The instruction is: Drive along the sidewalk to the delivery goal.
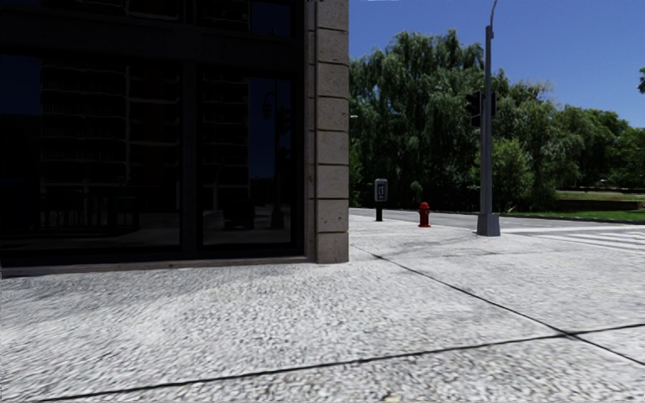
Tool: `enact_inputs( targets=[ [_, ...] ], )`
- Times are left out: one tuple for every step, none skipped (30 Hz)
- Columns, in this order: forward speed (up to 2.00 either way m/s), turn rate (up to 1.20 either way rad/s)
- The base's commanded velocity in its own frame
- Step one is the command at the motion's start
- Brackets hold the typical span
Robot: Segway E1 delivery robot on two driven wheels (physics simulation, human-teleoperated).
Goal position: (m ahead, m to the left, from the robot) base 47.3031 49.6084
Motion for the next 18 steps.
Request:
enact_inputs(
  targets=[
    [1.44,-0.67],
    [1.44,-0.67],
    [1.44,-0.67],
    [1.44,-0.52],
    [1.47,-0.33],
    [1.47,-0.33],
    [1.52,-0.24],
    [1.54,-0.22],
    [1.55,-0.22],
    [1.55,-0.22],
    [1.58,-0.21],
    [1.68,-0.21],
    [1.68,-0.21],
    [1.72,-0.21],
    [1.74,-0.21],
    [1.74,-0.27],
    [1.74,-0.27],
    [1.74,-0.42]
  ],
)
